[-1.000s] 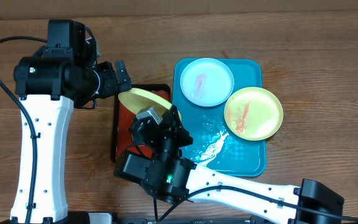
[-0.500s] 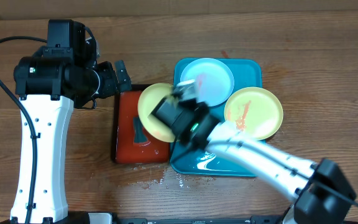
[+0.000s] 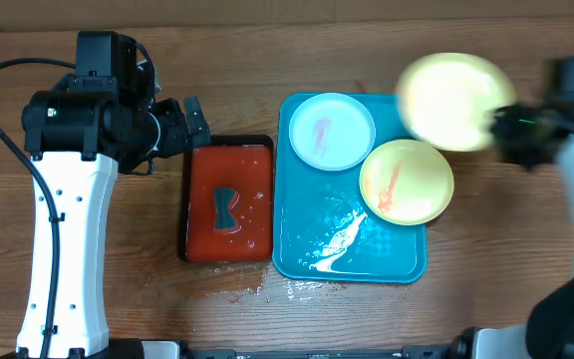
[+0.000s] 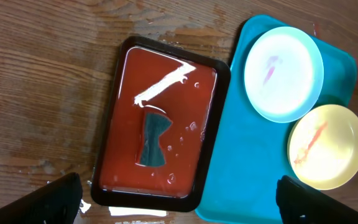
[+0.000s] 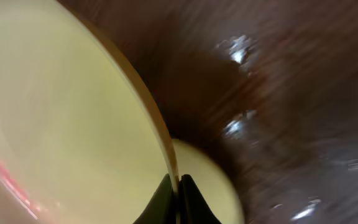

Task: Clean dirty plates on tray and stack at the side
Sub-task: 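Carry the yellow plate right and set it on the table beside the blue tray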

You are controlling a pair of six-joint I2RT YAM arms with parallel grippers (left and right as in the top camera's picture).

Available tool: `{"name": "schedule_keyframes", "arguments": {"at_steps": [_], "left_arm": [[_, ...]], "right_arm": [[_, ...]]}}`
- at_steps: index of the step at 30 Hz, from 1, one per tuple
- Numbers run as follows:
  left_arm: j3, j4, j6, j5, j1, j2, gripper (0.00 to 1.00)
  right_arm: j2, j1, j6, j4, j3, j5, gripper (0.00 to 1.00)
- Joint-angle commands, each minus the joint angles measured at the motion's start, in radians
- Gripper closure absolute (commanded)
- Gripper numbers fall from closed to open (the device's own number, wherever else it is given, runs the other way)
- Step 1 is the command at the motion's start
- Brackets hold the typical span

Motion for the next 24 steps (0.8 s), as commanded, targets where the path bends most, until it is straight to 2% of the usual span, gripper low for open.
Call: {"name": "schedule_keyframes", "arguments": {"at_steps": [1,4,7,15,21,24], "left_arm": [[0.02,-0.001,0.026,-0.007,0.005,-0.008,0.0],[0.02,-0.001,0.026,-0.007,0.005,-0.008,0.0],[0.02,-0.001,0.026,-0.007,0.005,-0.008,0.0],[0.02,-0.002,0.026,-0.007,0.005,-0.008,0.0],[0.02,-0.002,0.026,-0.007,0.005,-0.008,0.0],[0.02,-0.001,0.026,-0.007,0.005,-0.008,0.0]], "right_arm": [[-0.002,-0.151,-0.003,-0.024,0.006,0.096,0.96],[0.02,-0.255,-0.003,-0.032,-0.032,0.132,0.96],[0.035,-0.297,-0.003,-0.024,-0.103,0.132,0.96],[0.037,-0.283,0.004,0.117,-0.394,0.132,0.96],[0.03,-0.233,-0.024,0.042,-0.431,0.113,0.96],[-0.003,-0.19,-0.061,0.015,-0.411,0.113,0.77]]}}
